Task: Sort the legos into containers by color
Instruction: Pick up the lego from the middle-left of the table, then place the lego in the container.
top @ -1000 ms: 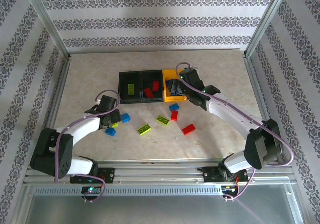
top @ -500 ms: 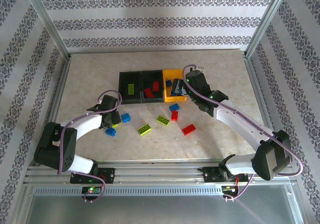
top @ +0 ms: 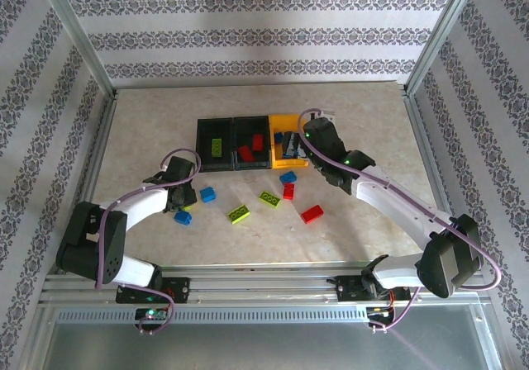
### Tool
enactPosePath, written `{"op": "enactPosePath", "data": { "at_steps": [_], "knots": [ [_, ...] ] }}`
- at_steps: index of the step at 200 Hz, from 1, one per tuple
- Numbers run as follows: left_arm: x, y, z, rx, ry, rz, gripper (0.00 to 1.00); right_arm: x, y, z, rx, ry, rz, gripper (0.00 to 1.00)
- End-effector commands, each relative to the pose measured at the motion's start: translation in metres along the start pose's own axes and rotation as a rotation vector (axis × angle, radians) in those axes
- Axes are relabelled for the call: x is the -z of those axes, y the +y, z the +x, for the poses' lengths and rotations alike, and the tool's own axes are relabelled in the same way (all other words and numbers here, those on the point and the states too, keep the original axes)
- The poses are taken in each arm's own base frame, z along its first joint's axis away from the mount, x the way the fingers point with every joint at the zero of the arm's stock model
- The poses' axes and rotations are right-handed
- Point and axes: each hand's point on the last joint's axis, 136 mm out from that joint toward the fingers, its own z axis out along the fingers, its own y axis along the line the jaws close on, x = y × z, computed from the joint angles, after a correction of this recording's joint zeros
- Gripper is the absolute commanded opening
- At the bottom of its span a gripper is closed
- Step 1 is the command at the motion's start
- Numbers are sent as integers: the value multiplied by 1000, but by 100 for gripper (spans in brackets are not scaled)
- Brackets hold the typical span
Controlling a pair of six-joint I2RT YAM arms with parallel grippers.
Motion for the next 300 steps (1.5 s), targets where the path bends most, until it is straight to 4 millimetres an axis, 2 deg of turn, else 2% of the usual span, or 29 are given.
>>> {"op": "enactPosePath", "data": {
  "at_steps": [1,45,118,157,189,211,273,300],
  "knots": [
    [8,-9,-11,-5,-25,48,29,2,-3,8,35,5,11,98],
    [31,-19,-37,-37,-129,96,26,1,-12,23,28,46,34,98],
    [89,-40,-91,-66,-336,197,25,3,-36,56,-36,124,105,98],
    [100,-59,-117,-98,-382,236,25,1,-43,74,-78,175,127,98],
    [97,-75,-140,-139,-399,204,24,-3,-45,88,-101,215,134,98],
    [88,-87,-149,-189,-382,167,24,-6,-43,96,-105,239,135,98],
    [54,-135,-159,-326,-312,119,24,-11,-40,109,-123,275,147,98],
    [40,-155,-161,-358,-293,121,24,-16,-38,121,-121,311,160,98]
  ]
}}
